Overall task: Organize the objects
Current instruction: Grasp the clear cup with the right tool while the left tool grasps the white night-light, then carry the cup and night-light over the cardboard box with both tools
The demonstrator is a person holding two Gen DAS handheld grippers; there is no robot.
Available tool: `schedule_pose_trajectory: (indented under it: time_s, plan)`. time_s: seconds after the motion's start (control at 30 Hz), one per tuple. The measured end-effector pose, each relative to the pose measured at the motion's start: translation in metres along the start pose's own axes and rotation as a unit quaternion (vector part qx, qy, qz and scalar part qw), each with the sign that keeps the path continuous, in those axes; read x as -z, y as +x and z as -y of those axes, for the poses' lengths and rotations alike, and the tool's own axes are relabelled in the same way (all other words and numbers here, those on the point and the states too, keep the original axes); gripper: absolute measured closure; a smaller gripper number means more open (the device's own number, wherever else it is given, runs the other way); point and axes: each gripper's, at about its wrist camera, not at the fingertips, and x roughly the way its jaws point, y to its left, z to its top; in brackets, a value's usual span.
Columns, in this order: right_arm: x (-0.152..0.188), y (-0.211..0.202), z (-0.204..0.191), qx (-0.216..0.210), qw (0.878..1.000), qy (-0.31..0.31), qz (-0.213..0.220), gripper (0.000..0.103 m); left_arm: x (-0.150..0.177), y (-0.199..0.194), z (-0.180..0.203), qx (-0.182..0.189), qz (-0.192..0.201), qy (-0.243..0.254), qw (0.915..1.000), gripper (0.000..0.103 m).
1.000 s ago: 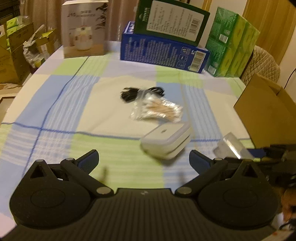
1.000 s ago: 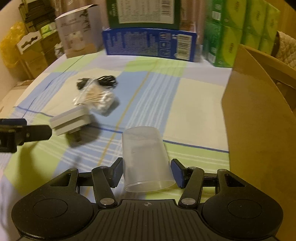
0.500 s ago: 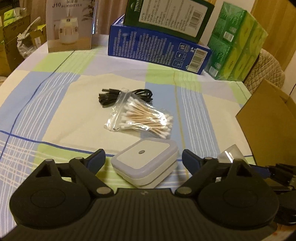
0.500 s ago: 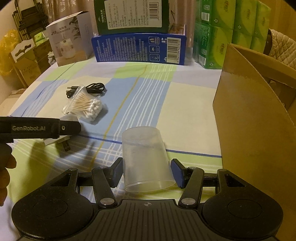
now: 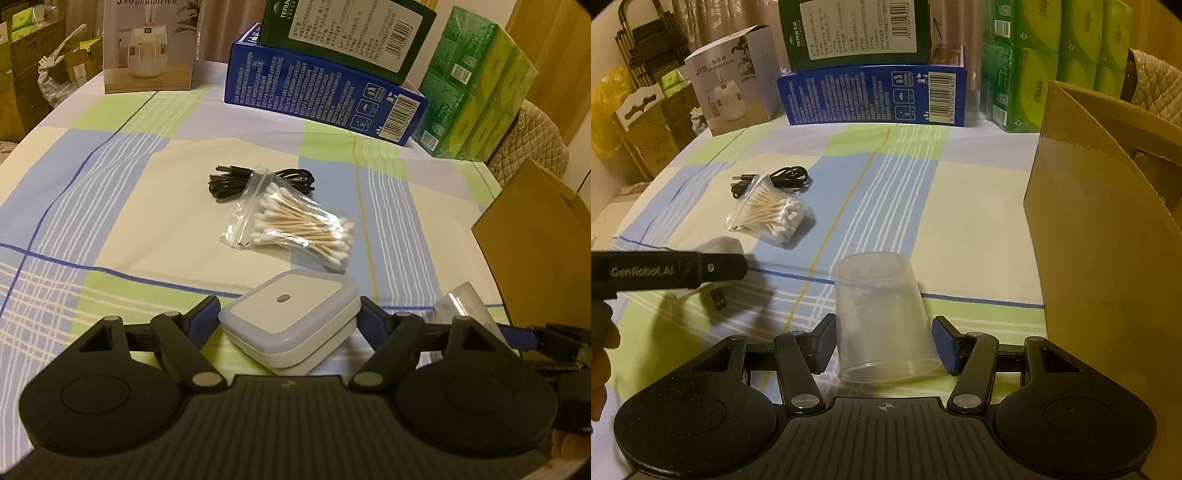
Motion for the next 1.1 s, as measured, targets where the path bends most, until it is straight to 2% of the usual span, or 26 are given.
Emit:
schedule_pose_trajectory:
  time_s: [0.2,0.33,0.5,0.7,1.1]
  plan:
    - [0.002,-0.006,-0.005,-0.009,1.0,-0.002,-0.005,0.051,0.006,-0.02,-0.003,0.004,0.0,0.01,0.9999,0.027]
    - [0.002,-0.014,-0.007,-0.011,1.0,0.002,0.0,0.051,0.008,-0.033,-0.001,-0.008,0.004,0.033,0.9994,0.027]
    - [0.004,-0.029,-0.012,-0.011,1.0,0.006,0.005,0.051,0.016,-0.051,0.003,-0.01,0.008,0.038,0.9992,0.027]
    - [0.005,-0.061,-0.023,-0.013,1.0,0.001,0.019,0.051,0.025,-0.08,0.011,-0.013,0.017,0.036,0.9991,0.027]
    - [0.007,-0.151,-0.048,-0.026,0.998,-0.018,0.048,0.051,0.034,-0.173,0.031,-0.011,0.051,0.024,0.9984,0.027]
